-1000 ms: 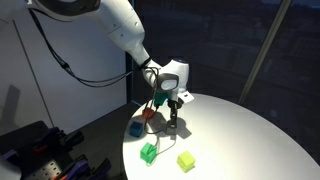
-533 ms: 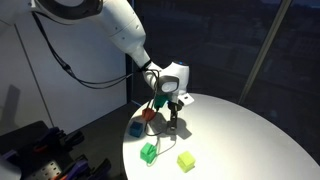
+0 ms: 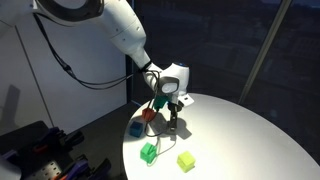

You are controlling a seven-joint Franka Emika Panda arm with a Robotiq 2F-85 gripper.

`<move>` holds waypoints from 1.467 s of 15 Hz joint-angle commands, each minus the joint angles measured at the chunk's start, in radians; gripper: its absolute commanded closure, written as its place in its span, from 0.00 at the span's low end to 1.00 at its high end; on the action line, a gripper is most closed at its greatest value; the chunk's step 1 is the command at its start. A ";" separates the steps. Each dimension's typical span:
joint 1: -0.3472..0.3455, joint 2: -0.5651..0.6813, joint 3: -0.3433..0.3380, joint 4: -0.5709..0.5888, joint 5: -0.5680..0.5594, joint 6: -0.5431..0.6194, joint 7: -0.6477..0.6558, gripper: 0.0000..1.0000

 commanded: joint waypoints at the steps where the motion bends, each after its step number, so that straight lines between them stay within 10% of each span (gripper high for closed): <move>1: -0.006 0.021 0.000 0.044 0.020 -0.037 0.012 0.00; 8: -0.008 0.037 0.001 0.057 0.020 -0.054 0.011 0.00; 9: -0.008 0.039 0.001 0.059 0.020 -0.060 0.011 0.25; 15: -0.008 0.042 0.000 0.071 0.018 -0.072 0.010 0.67; 22: -0.003 0.013 -0.007 0.047 0.010 -0.078 0.007 0.71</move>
